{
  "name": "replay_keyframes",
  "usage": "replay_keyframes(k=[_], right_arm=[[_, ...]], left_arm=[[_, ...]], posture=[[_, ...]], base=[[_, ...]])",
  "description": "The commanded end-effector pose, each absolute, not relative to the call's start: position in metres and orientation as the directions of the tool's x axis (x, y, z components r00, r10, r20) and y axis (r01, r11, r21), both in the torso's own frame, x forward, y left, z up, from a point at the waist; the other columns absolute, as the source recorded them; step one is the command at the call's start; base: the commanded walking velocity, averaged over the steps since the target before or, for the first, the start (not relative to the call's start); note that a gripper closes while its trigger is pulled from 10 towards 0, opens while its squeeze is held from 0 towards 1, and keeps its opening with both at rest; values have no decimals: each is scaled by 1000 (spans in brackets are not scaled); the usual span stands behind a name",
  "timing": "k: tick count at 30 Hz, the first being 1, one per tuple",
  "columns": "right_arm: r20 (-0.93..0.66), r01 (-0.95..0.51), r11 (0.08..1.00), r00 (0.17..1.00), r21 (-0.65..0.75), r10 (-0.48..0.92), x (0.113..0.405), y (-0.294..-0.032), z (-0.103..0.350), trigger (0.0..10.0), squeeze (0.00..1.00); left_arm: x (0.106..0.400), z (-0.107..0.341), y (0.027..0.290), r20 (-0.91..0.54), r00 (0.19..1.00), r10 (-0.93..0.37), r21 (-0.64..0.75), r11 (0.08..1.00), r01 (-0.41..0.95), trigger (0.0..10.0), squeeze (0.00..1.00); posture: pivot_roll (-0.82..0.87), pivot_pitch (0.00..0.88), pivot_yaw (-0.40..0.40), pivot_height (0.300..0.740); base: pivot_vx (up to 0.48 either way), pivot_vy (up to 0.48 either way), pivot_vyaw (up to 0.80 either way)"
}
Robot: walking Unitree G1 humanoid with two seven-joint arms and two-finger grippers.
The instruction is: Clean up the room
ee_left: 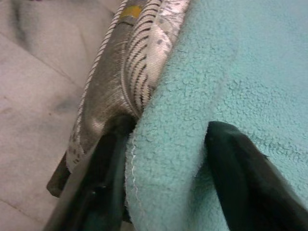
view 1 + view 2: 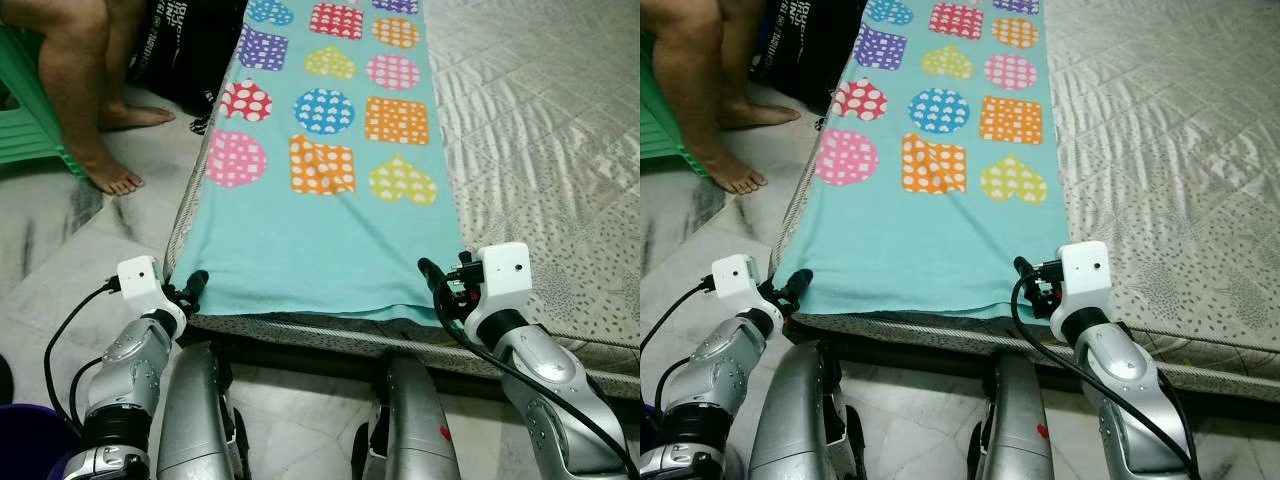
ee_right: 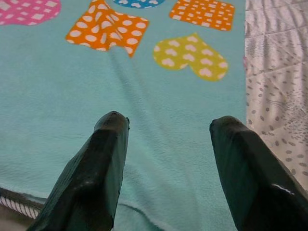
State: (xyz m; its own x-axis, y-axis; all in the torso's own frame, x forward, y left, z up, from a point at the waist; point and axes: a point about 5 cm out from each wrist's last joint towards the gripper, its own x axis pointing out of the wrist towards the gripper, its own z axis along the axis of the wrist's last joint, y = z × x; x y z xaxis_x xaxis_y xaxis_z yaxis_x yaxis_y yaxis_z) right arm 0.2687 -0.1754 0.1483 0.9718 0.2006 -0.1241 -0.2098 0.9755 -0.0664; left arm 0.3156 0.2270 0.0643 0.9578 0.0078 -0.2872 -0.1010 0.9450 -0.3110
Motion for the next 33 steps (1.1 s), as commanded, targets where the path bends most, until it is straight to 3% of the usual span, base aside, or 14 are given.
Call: replay_keyframes(k=[1, 9, 18, 19, 20, 24, 25, 33], right_arm=[[-127, -182, 980, 977, -79, 172, 268, -184, 149, 10000, 0], [-128, -178, 981, 978, -80, 167, 270, -184, 147, 10000, 0], [-130, -180, 980, 977, -81, 168, 272, -183, 146, 10000, 0], [-131, -181, 980, 977, -80, 170, 272, -182, 145, 10000, 0], [-131, -183, 980, 976, -80, 172, 273, -182, 145, 10000, 0], [-129, -188, 979, 976, -77, 177, 275, -180, 145, 10000, 0], [-128, -189, 979, 976, -77, 178, 276, -180, 145, 10000, 0], [-125, -186, 980, 976, -75, 176, 278, -180, 145, 10000, 0]], left_arm=[[310, 59, 244, -308, 948, 75, -290, 942, -168, 0, 0], [302, 60, 273, -302, 936, 181, -249, 933, -261, 0, 0], [294, 56, 283, -315, 925, 210, -213, 935, -285, 0, 0], [293, 53, 280, -327, 922, 206, -185, 943, -277, 4510, 0], [293, 52, 277, -334, 921, 201, -169, 949, -268, 10000, 0], [294, 49, 268, -341, 926, 164, -141, 965, -223, 10000, 0], [295, 50, 267, -334, 928, 163, -132, 967, -218, 10000, 1000], [296, 54, 265, -324, 935, 146, -77, 981, -180, 10000, 1000]], posture=[[-67, 243, -114, 545], [-60, 237, -113, 545], [-52, 234, -113, 545], [-50, 233, -113, 545], [-49, 233, -113, 545], [-45, 229, -112, 545], [-45, 228, -112, 545], [-40, 226, -106, 545]], base=[[0, 0, 0], [0, 0, 0], [0, 0, 0], [0, 0, 0], [0, 0, 0], [0, 0, 0], [0, 0, 0], [0, 0, 0]])
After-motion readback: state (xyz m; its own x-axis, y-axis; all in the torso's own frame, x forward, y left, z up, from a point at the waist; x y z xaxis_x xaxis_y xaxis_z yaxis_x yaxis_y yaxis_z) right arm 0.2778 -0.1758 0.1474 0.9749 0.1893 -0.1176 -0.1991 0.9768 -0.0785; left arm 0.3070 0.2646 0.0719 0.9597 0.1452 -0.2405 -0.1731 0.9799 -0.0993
